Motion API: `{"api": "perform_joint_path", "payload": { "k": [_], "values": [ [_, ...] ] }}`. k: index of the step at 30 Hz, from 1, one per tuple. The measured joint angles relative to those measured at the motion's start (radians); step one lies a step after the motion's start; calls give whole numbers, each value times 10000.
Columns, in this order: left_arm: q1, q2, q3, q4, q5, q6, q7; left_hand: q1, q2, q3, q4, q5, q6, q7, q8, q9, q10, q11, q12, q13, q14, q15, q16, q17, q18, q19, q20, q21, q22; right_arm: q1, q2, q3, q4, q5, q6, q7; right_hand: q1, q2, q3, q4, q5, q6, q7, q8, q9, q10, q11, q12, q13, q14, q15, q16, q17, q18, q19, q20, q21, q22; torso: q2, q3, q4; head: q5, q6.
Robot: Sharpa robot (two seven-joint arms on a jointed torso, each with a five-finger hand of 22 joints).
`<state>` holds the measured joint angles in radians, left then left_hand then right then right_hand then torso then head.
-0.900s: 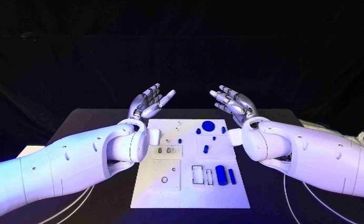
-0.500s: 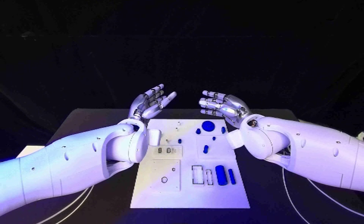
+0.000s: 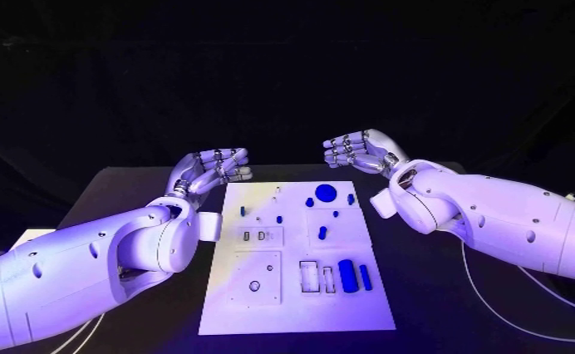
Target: Assemble the parts on the task board
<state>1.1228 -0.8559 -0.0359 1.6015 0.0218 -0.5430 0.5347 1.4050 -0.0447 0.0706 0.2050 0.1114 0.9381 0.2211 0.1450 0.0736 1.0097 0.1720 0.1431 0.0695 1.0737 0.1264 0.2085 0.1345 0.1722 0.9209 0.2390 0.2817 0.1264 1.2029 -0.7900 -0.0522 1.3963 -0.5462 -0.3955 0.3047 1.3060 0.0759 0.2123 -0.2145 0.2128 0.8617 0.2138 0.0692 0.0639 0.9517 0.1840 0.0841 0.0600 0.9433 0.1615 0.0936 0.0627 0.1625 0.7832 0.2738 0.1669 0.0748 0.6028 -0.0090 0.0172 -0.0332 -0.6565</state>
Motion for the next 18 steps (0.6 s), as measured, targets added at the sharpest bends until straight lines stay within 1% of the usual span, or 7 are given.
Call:
{"api": "perform_joint_path", "payload": {
  "k": [3,6,10,12,13,14,18],
  "values": [
    [33,-218,20,341,-21,116,-1,-40,40,-40,-97,0,252,-74,0,-16,350,-104,-21,19,411,-122,1,173,-1,367,-122,8,-30,95,-31,35,-44,-974,-75,-200,83,-83,258,-189,0,477,30,0,15,492,-106,0,0,693,-169,123,34,1,546,-157,215,48,183,1,44,-56,84],
    [79,-387,50,652,-38,232,-19,-21,100,-82,-193,0,414,-133,-21,-30,594,-202,-157,28,806,-246,26,380,0,717,-248,69,-37,218,-24,80,-138,-2045,-87,-518,173,-174,486,-362,-51,875,-50,0,32,943,-231,0,12,1427,-384,262,88,1,1129,-384,517,143,360,1,105,-120,159],
    [101,-590,80,1110,-59,388,-56,-40,119,-111,-275,0,468,-180,-78,-30,751,-257,-237,28,1114,-367,76,611,-3,977,-388,151,-37,387,2,144,-228,-3894,92,-1254,197,-315,623,-499,-163,1230,-195,0,40,1421,-400,-55,13,2473,-707,543,219,151,1934,-754,1057,368,604,0,217,-219,242],
    [111,-667,108,1346,-61,465,-85,-40,119,-139,-303,0,533,-179,-119,-29,751,-257,-238,27,1114,-368,76,658,-3,1014,-354,151,-36,462,39,163,-259,-4917,348,-1730,176,-428,627,-503,-210,1361,-256,0,40,1563,-514,-55,22,3005,-865,719,311,153,2328,-940,1366,507,705,1,261,-267,270],
    [120,-693,119,1442,-61,499,-98,-40,119,-139,-302,0,534,-179,-119,-30,750,-257,-238,27,1115,-368,76,659,-3,1014,-354,151,-36,492,59,171,-275,-5349,484,-1937,114,-655,586,-511,-358,1594,-415,0,40,1868,-678,-142,23,4197,-1194,1161,567,151,3168,-1345,2092,858,769,-4,289,-301,290],
    [129,-717,129,1534,-60,532,-112,-40,119,-139,-302,0,534,-179,-122,-30,751,-257,-254,27,1115,-368,76,659,-3,1014,-354,151,-37,518,78,176,-281,-5773,628,-2138,68,-745,506,-499,-422,1688,-510,0,39,2007,-782,-172,23,4786,-1353,1396,707,157,3573,-1561,2479,1039,816,-7,307,-330,298],
    [198,-850,154,1951,-41,663,-190,-40,119,-180,-344,0,533,-179,-187,-42,750,-257,-338,27,1115,-368,76,714,-3,1014,-354,151,-74,612,150,182,-261,-7522,1269,-2940,10,-803,371,-388,-445,1852,-674,0,47,2218,-993,-172,23,5219,-1597,2499,1354,155,4307,-1911,3422,1535,1004,-20,394,-418,374]
  ]
}}
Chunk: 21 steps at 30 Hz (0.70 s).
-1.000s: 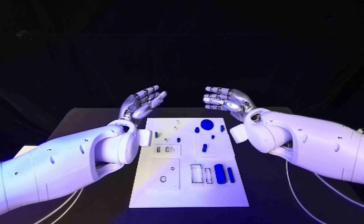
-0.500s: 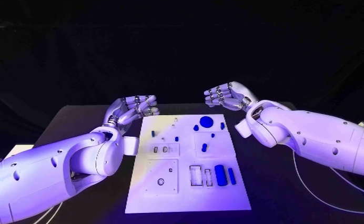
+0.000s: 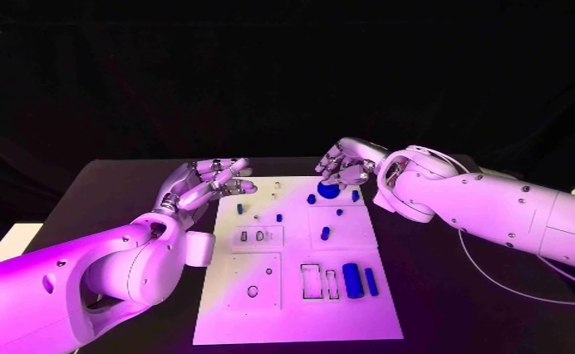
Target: Assemble the parts on the task board
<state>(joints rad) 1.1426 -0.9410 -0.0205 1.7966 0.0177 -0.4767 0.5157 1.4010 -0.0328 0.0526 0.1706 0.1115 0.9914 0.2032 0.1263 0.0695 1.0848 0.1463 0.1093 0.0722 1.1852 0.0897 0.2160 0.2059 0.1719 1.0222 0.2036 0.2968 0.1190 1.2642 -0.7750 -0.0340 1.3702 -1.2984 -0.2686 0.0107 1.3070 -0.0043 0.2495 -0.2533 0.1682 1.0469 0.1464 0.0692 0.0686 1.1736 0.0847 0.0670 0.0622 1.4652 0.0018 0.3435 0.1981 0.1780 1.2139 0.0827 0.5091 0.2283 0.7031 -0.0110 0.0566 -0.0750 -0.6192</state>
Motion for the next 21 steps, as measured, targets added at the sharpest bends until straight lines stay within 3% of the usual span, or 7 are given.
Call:
{"api": "perform_joint_path", "payload": {
  "k": [4,9,11,14,17,21],
  "values": [
    [76,-98,20,246,14,78,-61,0,0,-28,-28,0,0,0,-65,0,0,0,-87,0,0,0,-72,41,0,0,0,0,-25,87,94,12,53,-1213,449,-507,-51,-134,128,127,0,74,-2,0,-1,81,-56,0,0,17,-19,1755,998,-2,96,-74,839,498,197,-12,56,-46,85],
    [114,-114,26,384,30,138,-123,0,0,-41,-41,0,0,0,-72,-8,0,0,-87,-1,0,0,-72,69,0,0,0,0,-26,117,191,12,141,-2218,893,-893,-224,-308,339,334,0,103,-32,0,-1,115,-25,0,-1,17,-19,3281,2050,-1,96,-74,1617,981,377,-23,130,-126,100],
    [120,-114,29,398,40,154,-140,0,0,-41,-41,0,0,0,-72,-8,0,1,-87,-1,-1,0,-72,70,-1,-1,0,0,-26,129,219,12,186,-2488,1021,-986,-305,-388,473,467,0,103,-32,0,-1,114,-25,0,-1,16,-19,4954,3862,-1,96,-74,2020,1236,434,-30,174,-154,84],
    [124,-114,29,400,66,172,-165,0,0,-41,-41,0,0,0,-72,-8,0,0,-87,-2,0,0,-72,69,-2,-1,1,0,-25,135,253,12,250,-2839,1183,-1110,-345,-497,645,631,0,103,-32,0,-2,114,-25,0,-2,16,-19,6447,5468,-1,26,-59,2494,1538,495,-40,223,-194,71],
    [125,-113,29,391,87,186,-182,0,0,-41,-40,0,-25,25,-72,-8,-1,1,-130,-2,-1,0,-72,83,-2,-1,1,0,-25,136,269,11,279,-3035,1278,-1187,-343,-580,813,720,0,122,-51,0,-2,114,-25,0,-2,16,-19,7585,6788,-1,-17,-38,2910,1829,537,-52,265,-246,57],
    [129,-111,30,371,113,206,-210,0,-1,-41,-40,0,-37,37,-72,-8,-1,1,-133,-3,-1,1,-72,83,-2,-1,1,0,-25,146,314,11,294,-3256,1395,-1284,-328,-672,1034,908,0,149,-78,0,-2,149,-60,1,-2,16,-19,8579,7923,-1,75,3,3888,2881,581,-63,312,-286,35]
  ]
}}
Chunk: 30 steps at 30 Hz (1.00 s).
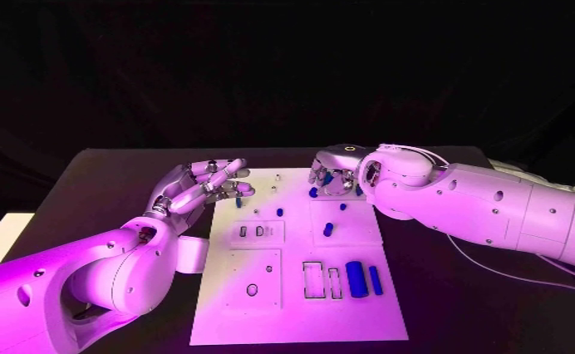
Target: Assemble the parts on the task board
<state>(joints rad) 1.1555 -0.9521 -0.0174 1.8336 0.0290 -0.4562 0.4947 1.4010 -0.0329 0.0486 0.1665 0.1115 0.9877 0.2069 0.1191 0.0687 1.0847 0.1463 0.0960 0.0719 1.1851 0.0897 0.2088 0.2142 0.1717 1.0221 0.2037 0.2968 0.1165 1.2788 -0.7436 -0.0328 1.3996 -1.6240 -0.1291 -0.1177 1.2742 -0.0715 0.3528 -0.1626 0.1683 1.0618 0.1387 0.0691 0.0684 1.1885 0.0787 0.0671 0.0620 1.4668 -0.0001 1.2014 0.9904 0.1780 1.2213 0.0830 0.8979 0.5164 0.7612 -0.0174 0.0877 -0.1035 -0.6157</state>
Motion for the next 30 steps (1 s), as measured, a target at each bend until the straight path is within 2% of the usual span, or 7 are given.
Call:
{"api": "perform_joint_path", "payload": {
  "k": [5,7,11,12,23,30],
  "values": [
    [1,0,0,-13,21,14,-34,0,0,0,0,0,0,0,0,0,0,0,0,0,0,0,0,10,0,0,0,0,1,9,68,0,11,-183,138,-89,38,-38,160,139,0,35,-32,0,-1,18,-18,0,-1,0,0,526,611,0,94,-5,706,814,40,-12,48,-23,3],
    [2,1,0,-14,27,18,-48,0,0,0,0,0,0,0,-18,1,0,0,0,0,0,0,0,10,-1,0,0,0,-1,10,105,0,-9,-244,200,-126,34,-42,201,179,0,69,2,0,-1,18,-17,0,-1,-1,0,637,747,0,129,30,856,988,53,-18,68,-38,8],
    [2,1,0,-14,35,29,-73,0,0,-28,-28,0,0,0,-51,1,0,0,0,-1,0,0,-46,25,-1,0,0,0,-13,28,196,16,-96,-348,282,-184,-2,-78,240,218,0,69,2,0,0,18,-18,6,17,-1,0,732,875,-14,129,30,988,1152,79,-18,103,-59,-7],
    [2,2,0,-14,37,33,-79,0,0,-28,-28,0,0,0,-50,1,0,0,0,0,0,0,-46,25,-1,0,0,0,-13,34,221,18,-123,-370,295,-194,-2,-78,240,218,0,69,2,0,3,18,-18,8,25,-1,0,750,896,-107,129,30,1014,1177,82,-18,111,-65,-12],
    [3,-13,1,5,48,70,-154,0,0,-28,-28,0,1,0,-50,1,-36,35,-38,-2,-36,35,-46,44,-1,0,0,-38,-12,77,359,45,-287,-569,514,-310,-2,-78,333,312,0,102,-32,0,9,29,-6,-64,6,-1,0,874,1053,-101,163,-5,1215,1408,128,-30,173,-106,-81],
    [4,-28,1,6,51,91,-198,0,0,-56,-56,0,-36,36,-50,2,-36,35,-38,-1,-36,35,-46,56,-2,0,0,-37,-21,45,361,19,-337,-666,742,-399,-2,-78,365,344,0,141,-66,0,17,26,-8,-60,28,-1,0,914,1072,-97,163,-5,1283,1476,145,-36,208,-140,-116]
  ]
}}
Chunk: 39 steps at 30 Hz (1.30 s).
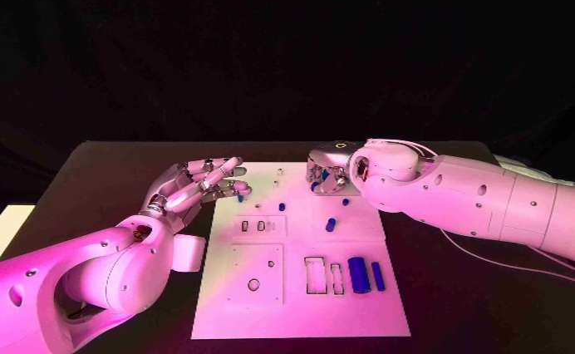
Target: Assemble the parts on the task board
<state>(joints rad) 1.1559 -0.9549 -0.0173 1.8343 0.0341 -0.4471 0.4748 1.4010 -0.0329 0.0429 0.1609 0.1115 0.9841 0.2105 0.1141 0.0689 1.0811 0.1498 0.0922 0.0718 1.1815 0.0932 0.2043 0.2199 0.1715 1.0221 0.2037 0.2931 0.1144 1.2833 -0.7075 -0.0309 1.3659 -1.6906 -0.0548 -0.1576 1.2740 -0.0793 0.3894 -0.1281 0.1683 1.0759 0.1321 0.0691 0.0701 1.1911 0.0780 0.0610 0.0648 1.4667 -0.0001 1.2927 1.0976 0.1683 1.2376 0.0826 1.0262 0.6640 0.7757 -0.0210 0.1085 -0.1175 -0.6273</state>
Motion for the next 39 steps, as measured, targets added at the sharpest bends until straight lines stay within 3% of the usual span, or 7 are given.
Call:
{"api": "perform_joint_path", "payload": {
  "k": [18,19,21,25,26,39],
  "values": [
    [1,-19,0,-36,5,28,-71,0,0,0,0,0,0,-1,-47,-5,0,0,-42,-1,0,0,0,17,0,0,0,0,1,-18,-121,-14,210,-120,-222,33,60,-108,209,71,-68,154,-4,0,21,81,-36,-1,-6,0,0,136,118,5,-1,0,250,237,39,-20,87,-107,41],
    [1,-19,0,-37,6,29,-75,0,0,0,0,0,0,-1,-47,-8,0,0,-42,-1,0,0,0,29,0,0,0,0,1,-18,-123,-14,213,-122,-233,34,127,-87,291,48,-146,234,-8,0,39,164,-41,0,-7,-1,0,173,139,6,28,-21,357,365,42,-19,90,-115,42],
    [1,-19,0,-41,8,29,-84,0,0,0,0,0,0,-1,-47,-7,0,0,-42,-1,0,0,0,29,0,0,0,0,1,-18,-130,-14,224,-126,-263,36,343,12,512,-25,-397,499,-32,95,94,396,-45,42,-7,-1,-114,227,205,-227,352,-55,847,1072,46,-19,99,-126,42],
    [1,-19,0,-47,16,29,-98,0,0,0,0,0,0,-1,-47,-7,0,0,-64,-1,0,0,0,42,0,22,22,0,1,-26,-143,-14,240,-149,-354,34,578,102,858,-195,-684,853,-72,194,191,556,87,143,5,-2,-146,339,347,-242,700,-127,1523,2032,53,-26,114,-143,31],
    [1,-19,0,-47,17,29,-102,0,0,0,1,0,0,-1,-47,-7,0,0,-80,-1,0,0,0,42,0,36,37,0,2,-28,-145,-16,242,-156,-385,32,611,135,891,-227,-704,854,-72,194,203,556,88,154,7,-27,-171,339,355,-375,700,-126,1595,2119,55,-25,116,-148,22],
    [1,-27,0,-41,32,32,-125,0,0,27,-26,0,1,-1,-81,-6,0,0,-80,-2,0,0,0,66,1,36,37,0,-7,-36,-132,-20,295,-233,-1022,2,626,149,1119,-263,-730,964,-40,194,237,607,141,153,9,0,-216,378,353,-376,734,-91,1820,2436,69,-50,179,-173,15]
  ]
}}
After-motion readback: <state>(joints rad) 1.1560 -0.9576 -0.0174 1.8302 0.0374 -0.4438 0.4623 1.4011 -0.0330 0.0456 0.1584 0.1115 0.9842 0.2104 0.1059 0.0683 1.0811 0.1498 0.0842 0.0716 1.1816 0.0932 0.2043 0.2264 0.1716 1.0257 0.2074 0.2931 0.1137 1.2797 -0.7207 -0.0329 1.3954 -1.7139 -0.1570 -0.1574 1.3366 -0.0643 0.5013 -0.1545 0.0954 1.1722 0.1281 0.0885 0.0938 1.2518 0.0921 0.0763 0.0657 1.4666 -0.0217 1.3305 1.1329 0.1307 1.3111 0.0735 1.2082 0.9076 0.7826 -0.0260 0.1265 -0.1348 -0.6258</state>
